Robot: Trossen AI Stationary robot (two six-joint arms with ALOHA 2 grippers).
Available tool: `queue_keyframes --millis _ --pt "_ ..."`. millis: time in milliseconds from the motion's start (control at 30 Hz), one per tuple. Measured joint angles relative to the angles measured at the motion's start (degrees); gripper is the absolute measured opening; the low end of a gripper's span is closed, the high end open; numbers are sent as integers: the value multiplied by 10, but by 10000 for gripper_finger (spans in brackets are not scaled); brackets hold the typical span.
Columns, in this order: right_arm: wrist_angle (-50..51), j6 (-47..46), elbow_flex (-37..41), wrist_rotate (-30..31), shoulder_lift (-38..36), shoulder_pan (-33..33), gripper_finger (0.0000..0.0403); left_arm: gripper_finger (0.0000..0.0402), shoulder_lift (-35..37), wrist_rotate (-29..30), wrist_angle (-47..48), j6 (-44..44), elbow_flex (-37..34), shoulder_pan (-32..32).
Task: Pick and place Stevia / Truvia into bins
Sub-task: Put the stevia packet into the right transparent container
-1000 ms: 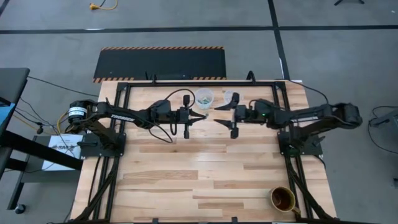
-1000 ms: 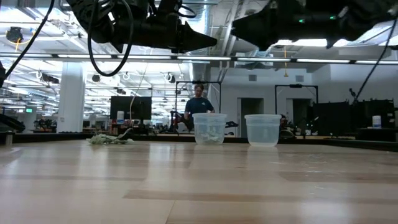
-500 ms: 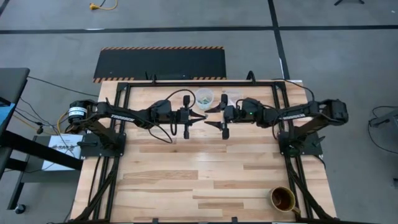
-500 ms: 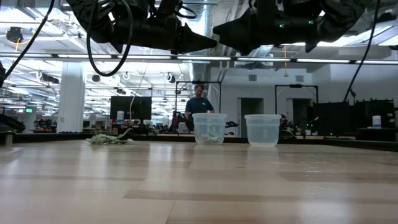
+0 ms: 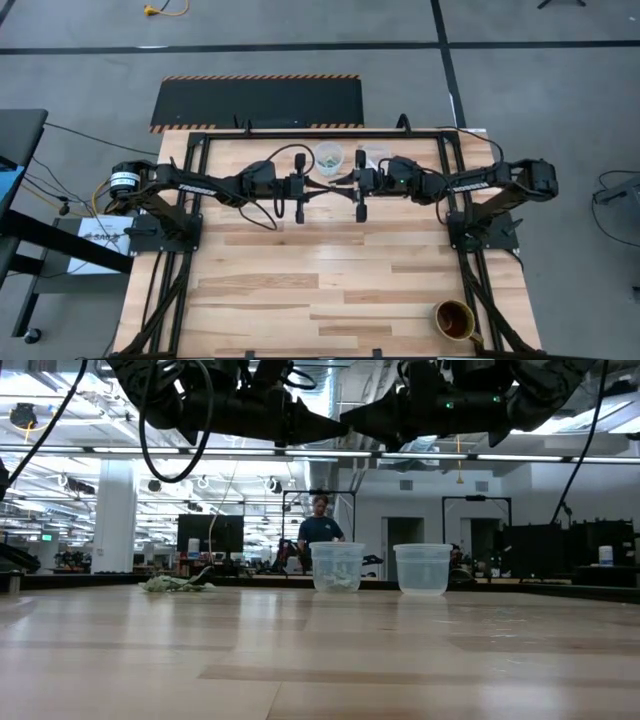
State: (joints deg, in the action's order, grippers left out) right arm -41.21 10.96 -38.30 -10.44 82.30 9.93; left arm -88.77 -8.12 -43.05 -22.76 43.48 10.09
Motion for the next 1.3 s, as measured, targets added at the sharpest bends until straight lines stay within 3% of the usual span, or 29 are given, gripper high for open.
queue_keyframes --millis 133,600,933,1133,1300 --pt "0 0 0 -1 0 5 6 0 0 2 0 0 0 0" --pt "24 10 1 24 -43 16 1 6 2 0 -5 12 2 0" --pt "112 40 0 168 -105 23 1 50 0 1 14 11 0 -1" --pt "178 12 0 307 -93 36 0 62 0 66 68 12 0 0" --pt "198 -21 0 342 -68 56 0 70 0 106 106 32 0 -2"
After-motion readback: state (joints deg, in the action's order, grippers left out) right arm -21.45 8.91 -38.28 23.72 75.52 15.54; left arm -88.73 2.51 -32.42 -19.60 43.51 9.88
